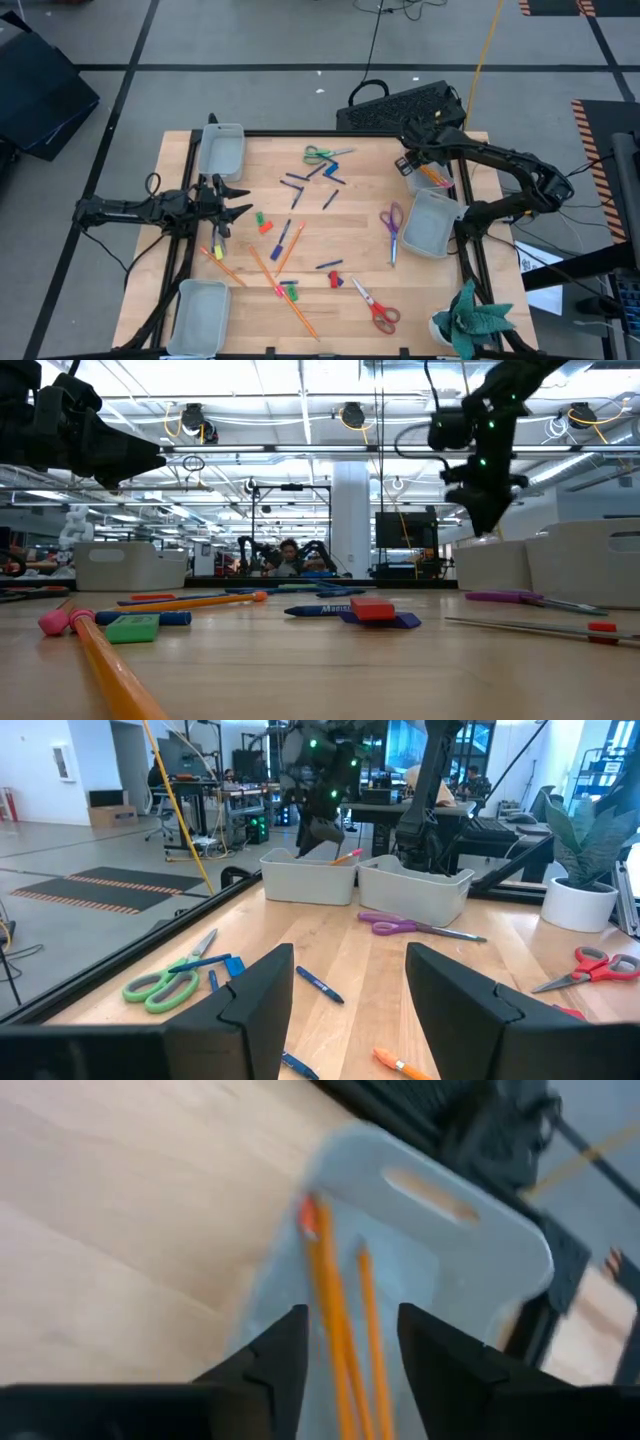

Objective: Sort crayons/erasers/pens/pencils in bins
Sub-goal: Put the orange pencil into the top right gray bin

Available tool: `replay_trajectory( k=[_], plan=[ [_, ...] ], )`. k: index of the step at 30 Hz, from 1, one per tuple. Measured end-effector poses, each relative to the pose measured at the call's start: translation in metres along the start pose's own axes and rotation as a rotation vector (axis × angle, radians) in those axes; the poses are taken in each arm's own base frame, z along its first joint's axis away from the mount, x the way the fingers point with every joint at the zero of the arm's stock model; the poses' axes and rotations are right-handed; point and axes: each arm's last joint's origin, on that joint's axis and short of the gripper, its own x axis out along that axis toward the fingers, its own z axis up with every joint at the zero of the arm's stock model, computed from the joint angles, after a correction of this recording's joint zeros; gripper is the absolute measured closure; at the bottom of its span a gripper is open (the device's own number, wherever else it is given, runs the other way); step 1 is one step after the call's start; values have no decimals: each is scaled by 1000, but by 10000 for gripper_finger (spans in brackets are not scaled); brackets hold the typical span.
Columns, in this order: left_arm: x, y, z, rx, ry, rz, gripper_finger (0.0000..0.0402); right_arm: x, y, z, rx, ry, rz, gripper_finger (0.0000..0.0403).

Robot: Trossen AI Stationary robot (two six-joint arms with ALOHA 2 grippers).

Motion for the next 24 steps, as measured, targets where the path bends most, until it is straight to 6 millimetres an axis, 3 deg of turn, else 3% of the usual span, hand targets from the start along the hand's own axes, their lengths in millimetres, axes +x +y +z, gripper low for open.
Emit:
replay_trajectory(
  k=[4,9,16,24],
  plan=[
    [0,0,0,0,0,0,204,-25,22,6,-90,-73,58,245],
    [0,0,0,0,0,0,204,-56,59,-6,-137,-128,149,253],
    [0,0,0,0,0,0,204,-84,145,-42,-176,-214,447,263],
    [0,0,0,0,0,0,204,-105,234,-67,-281,-177,513,264]
  ],
)
